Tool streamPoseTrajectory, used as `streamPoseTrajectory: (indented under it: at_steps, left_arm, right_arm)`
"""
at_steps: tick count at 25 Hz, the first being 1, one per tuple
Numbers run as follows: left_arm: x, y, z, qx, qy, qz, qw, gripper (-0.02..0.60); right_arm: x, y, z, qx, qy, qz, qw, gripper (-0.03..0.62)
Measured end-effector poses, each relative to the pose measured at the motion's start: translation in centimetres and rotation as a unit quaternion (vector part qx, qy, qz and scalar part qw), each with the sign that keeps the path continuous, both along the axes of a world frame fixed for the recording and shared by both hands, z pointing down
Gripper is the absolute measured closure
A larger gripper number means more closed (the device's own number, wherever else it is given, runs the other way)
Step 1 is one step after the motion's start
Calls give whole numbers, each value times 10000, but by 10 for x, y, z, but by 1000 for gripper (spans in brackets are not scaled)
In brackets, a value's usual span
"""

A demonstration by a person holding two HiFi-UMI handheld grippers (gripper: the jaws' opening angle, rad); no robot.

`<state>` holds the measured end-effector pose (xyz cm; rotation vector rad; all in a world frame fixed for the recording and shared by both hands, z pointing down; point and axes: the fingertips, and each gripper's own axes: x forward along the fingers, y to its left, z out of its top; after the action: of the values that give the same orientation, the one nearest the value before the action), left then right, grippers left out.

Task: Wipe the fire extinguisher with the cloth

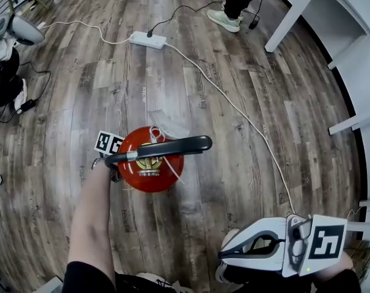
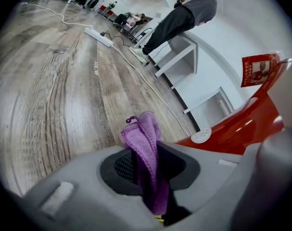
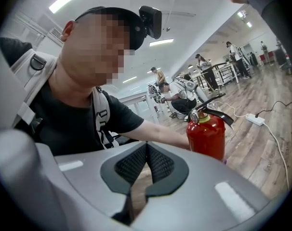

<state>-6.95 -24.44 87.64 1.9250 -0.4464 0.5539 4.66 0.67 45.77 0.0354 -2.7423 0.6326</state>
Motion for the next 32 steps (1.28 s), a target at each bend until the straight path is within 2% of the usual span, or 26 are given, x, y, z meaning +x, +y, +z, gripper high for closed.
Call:
streamPoseTrajectory:
  at_steps: [4, 7, 10, 13, 15, 18, 20, 22, 23, 25, 27, 28, 29, 30, 32]
  left_arm:
    - [4, -8, -45, 228, 821, -141, 9963, 499]
    - [6, -11, -105, 682, 1576, -220, 9849, 499]
    - [-8, -14, -176, 1254, 2285, -491, 9642, 500]
    - [-30, -7, -247, 1844, 2893, -743, 9364, 499]
    - [-41, 6, -290, 2366, 2967, -691, 9226, 499]
    - [-52, 33, -351, 3210, 2888, -509, 9005, 499]
    - [-56, 51, -390, 3885, 2613, -381, 8828, 499]
    - [-54, 64, -419, 4768, 1876, -195, 8586, 499]
    - [-50, 71, -429, 5237, 1377, -75, 8407, 499]
    - [-41, 84, -432, 6034, 247, 284, 7966, 499]
    - [-32, 99, -406, 6436, -912, 870, 7549, 498]
    - [-27, 105, -390, 6510, -1315, 1153, 7386, 498]
    - [-23, 109, -377, 6537, -1542, 1337, 7287, 497]
    - [-20, 112, -368, 6536, -1630, 1392, 7259, 497]
    - [-22, 114, -359, 6520, -1590, 1174, 7320, 497]
  right_arm:
    - [-10, 1, -5, 45, -129, -73, 9999, 591]
    - [-13, 4, -6, 79, -101, -131, 9998, 590]
    - [-16, 3, -6, 100, -141, -75, 9998, 591]
    - [-16, 1, -4, 187, -150, -63, 9997, 590]
    - [-18, 0, -4, 245, -171, -98, 9995, 591]
    - [-23, -3, -5, 267, -274, -175, 9991, 591]
    - [-26, -4, -4, 265, -334, -269, 9987, 591]
    - [-28, -5, -1, 260, -351, -353, 9984, 591]
    - [-28, -6, 0, 266, -357, -386, 9983, 591]
    - [-29, -9, 2, 276, -382, -433, 9980, 590]
    - [-30, -11, 3, 266, -425, -436, 9978, 591]
    - [-29, -11, 2, 264, -440, -433, 9977, 590]
    - [-29, -11, 2, 267, -449, -433, 9977, 591]
    - [-28, -11, 2, 272, -452, -432, 9977, 591]
    - [-26, -11, 3, 290, -419, -431, 9978, 591]
